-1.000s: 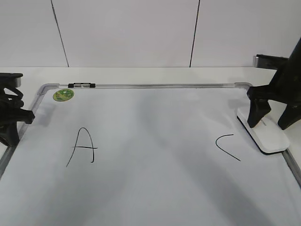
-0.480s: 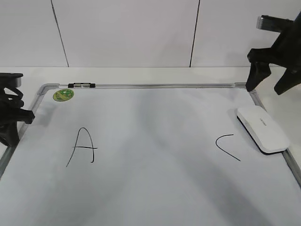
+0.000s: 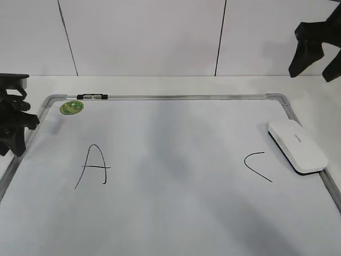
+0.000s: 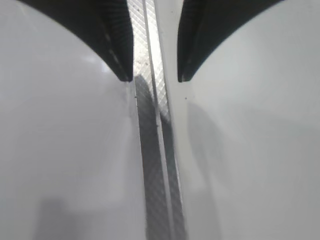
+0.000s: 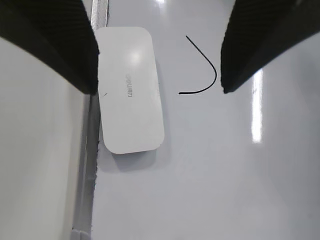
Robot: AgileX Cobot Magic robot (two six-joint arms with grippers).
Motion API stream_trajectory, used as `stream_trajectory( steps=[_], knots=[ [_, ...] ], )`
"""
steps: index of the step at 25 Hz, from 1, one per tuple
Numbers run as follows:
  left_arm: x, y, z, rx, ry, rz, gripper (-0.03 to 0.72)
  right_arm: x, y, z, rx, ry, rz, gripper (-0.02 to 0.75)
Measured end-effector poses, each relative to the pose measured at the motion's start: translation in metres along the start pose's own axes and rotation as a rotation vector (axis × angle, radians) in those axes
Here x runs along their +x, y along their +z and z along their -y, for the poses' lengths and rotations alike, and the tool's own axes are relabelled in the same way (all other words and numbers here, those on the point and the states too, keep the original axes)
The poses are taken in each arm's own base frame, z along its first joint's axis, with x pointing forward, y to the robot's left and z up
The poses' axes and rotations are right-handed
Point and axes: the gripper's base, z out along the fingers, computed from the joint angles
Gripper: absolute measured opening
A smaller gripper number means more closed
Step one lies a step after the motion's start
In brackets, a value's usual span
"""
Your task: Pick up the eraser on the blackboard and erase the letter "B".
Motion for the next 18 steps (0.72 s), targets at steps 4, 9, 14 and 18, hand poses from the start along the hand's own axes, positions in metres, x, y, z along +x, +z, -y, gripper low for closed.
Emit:
stream_trajectory(
  steps=[4, 9, 14, 18],
  knots=[
    [-0.01, -0.017, 0.001, 0.001, 0.002, 0.012, 0.319, 0.004, -0.019, -0.004, 0.0, -0.009, 0.044, 0.582],
    [-0.011, -0.038, 0.001, -0.004, 0.008, -0.041, 0.327, 0.013, -0.05, -0.01, 0.001, -0.023, 0.114, 0.582],
    [-0.007, -0.056, -0.001, -0.028, 0.019, -0.01, 0.327, 0.031, -0.089, -0.018, 0.001, -0.04, 0.204, 0.582],
    [0.002, -0.082, 0.003, 0.012, 0.005, 0.056, 0.327, 0.062, -0.105, -0.021, 0.001, -0.042, 0.215, 0.575]
  ],
)
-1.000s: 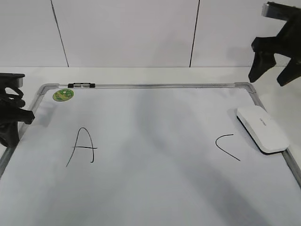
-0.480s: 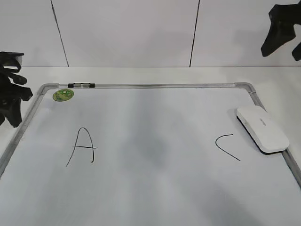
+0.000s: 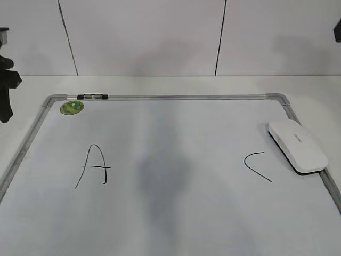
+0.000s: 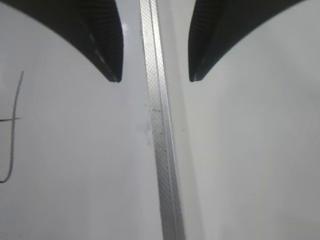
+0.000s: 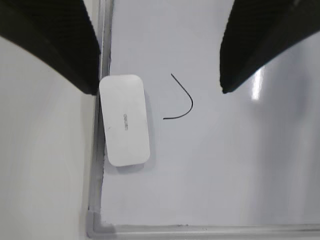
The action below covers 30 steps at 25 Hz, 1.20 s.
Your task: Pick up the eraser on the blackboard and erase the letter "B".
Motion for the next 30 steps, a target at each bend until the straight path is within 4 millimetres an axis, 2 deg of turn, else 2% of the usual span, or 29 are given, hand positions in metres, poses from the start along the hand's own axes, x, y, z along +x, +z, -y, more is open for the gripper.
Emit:
stream_trajectory(
  steps=[5, 10, 13, 20, 25, 30],
  knots=[
    [0.032, -0.041, 0.005, 0.028, -0.006, 0.082, 0.312, 0.046, -0.029, -0.006, 0.0, -0.005, 0.02, 0.573],
    [0.067, -0.06, 0.006, 0.03, -0.004, 0.116, 0.282, 0.094, -0.053, -0.011, 0.0, -0.015, 0.064, 0.573],
    [0.085, -0.068, 0.006, 0.029, 0.013, 0.137, 0.26, 0.125, -0.057, -0.012, 0.002, -0.02, 0.071, 0.572],
    [0.142, -0.081, 0.009, 0.041, 0.043, 0.199, 0.244, 0.193, -0.059, -0.013, 0.012, -0.063, 0.146, 0.572],
    [0.18, -0.083, 0.009, 0.043, 0.045, 0.294, 0.241, 0.226, -0.051, -0.011, 0.022, -0.106, 0.207, 0.572],
    [0.213, -0.072, 0.009, 0.04, 0.044, 0.366, 0.24, 0.254, -0.035, -0.007, 0.037, -0.111, 0.241, 0.572]
  ],
)
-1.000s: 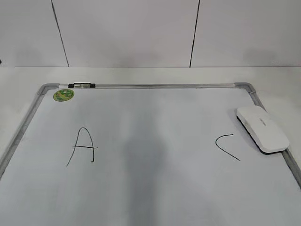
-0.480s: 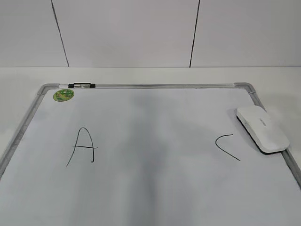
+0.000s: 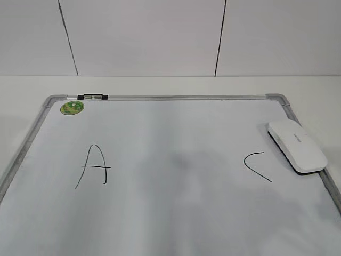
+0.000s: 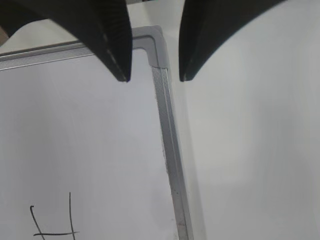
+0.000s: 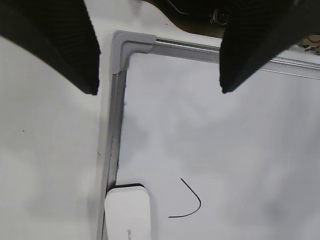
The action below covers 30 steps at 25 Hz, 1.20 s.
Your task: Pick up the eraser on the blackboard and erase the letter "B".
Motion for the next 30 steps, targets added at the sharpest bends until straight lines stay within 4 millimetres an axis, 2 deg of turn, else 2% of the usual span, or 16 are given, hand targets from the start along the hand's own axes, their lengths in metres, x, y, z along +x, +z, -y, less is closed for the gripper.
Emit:
stream_trajectory(
  steps=[3, 9, 18, 22, 30],
  knots=[
    [0.023, 0.001, 0.0, -0.003, 0.001, 0.054, 0.24, 0.017, 0.003, 0.0, 0.014, -0.01, 0.017, 0.572],
    [0.069, -0.004, 0.002, -0.007, 0.01, 0.179, 0.236, 0.039, -0.004, -0.002, 0.025, -0.028, 0.116, 0.572],
    [0.116, -0.043, 0.007, -0.017, 0.041, 0.538, 0.235, 0.06, -0.018, -0.005, 0.047, -0.057, 0.232, 0.572],
    [0.143, -0.045, 0.008, -0.018, 0.054, 0.613, 0.235, 0.065, -0.019, -0.005, 0.055, -0.062, 0.255, 0.572],
    [0.142, -0.044, 0.008, -0.018, 0.055, 0.607, 0.235, 0.065, -0.019, -0.005, 0.062, -0.065, 0.255, 0.572]
  ],
)
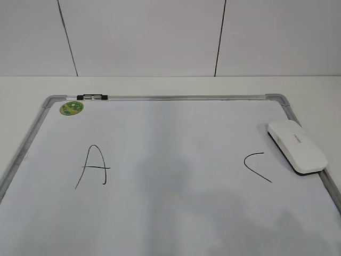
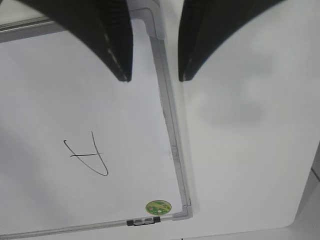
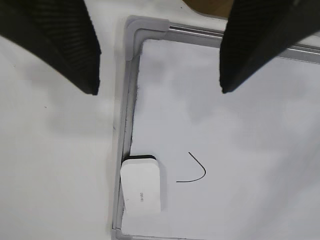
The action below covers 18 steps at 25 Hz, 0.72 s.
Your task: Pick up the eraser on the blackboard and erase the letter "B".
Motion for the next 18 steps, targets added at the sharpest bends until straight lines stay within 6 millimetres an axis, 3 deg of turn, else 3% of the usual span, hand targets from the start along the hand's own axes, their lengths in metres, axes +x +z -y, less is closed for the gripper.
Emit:
stream_trajectory(
  steps=[18],
  knots=[
    [0.0002, -0.0001, -0.0036, -0.04, -0.042, -0.002, 0.235, 0.0004, 0.0, 0.0028, 0.031, -0.014, -0.005, 0.572]
  ],
)
